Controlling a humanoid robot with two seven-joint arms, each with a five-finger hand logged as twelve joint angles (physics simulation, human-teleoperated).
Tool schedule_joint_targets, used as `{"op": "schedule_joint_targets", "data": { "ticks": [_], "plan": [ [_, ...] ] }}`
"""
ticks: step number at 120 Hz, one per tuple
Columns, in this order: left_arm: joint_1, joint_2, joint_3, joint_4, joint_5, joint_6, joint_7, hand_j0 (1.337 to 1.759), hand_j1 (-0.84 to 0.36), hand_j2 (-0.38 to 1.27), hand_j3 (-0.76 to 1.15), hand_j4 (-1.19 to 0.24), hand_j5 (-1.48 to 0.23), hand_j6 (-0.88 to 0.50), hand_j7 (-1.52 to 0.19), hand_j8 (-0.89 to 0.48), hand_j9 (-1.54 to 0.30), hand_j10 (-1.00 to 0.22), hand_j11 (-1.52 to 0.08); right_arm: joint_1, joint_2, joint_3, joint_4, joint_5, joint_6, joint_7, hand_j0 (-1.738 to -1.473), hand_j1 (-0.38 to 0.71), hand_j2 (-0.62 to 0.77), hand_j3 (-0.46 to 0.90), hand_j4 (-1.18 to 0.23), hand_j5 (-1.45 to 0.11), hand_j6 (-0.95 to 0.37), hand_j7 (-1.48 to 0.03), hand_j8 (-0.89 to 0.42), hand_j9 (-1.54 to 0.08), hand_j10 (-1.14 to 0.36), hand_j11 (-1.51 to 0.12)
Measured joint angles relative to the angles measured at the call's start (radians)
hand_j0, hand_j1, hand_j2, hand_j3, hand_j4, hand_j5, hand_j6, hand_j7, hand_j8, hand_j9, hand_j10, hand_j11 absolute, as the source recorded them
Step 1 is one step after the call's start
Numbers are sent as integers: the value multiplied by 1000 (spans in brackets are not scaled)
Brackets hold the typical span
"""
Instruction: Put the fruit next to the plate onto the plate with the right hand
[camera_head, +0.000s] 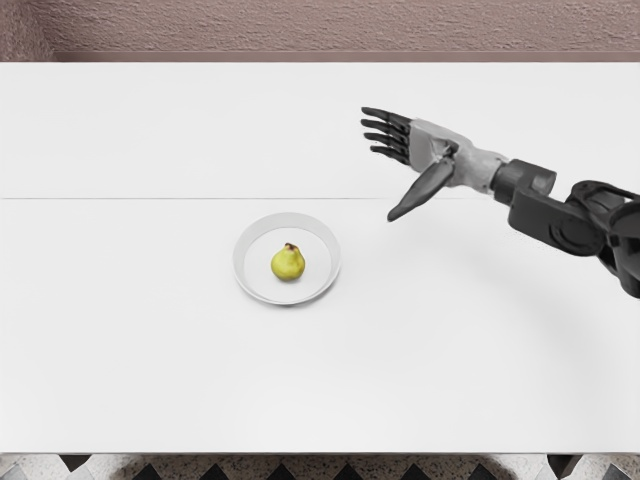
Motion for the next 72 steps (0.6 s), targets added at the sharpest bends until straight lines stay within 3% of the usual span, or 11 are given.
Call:
{"op": "schedule_joint_targets", "data": {
  "ticks": [35,72],
  "plan": [
    [0,0,0,0,0,0,0,1658,325,4,0,-21,-27,-21,-27,-21,-27,-21,-26,0,-116,-22,2,1,0,-4,-1658,-349,2,0,-2,-2,-3,-2,-2,-2,-2,-2],
    [0,0,0,-1,0,-1,0,1658,325,4,0,-21,-27,-21,-27,-21,-27,-21,-26,-5,-133,-36,3,1,0,-4,-1658,-349,3,0,-2,-1,-2,0,-1,0,-1,0]
  ]
}}
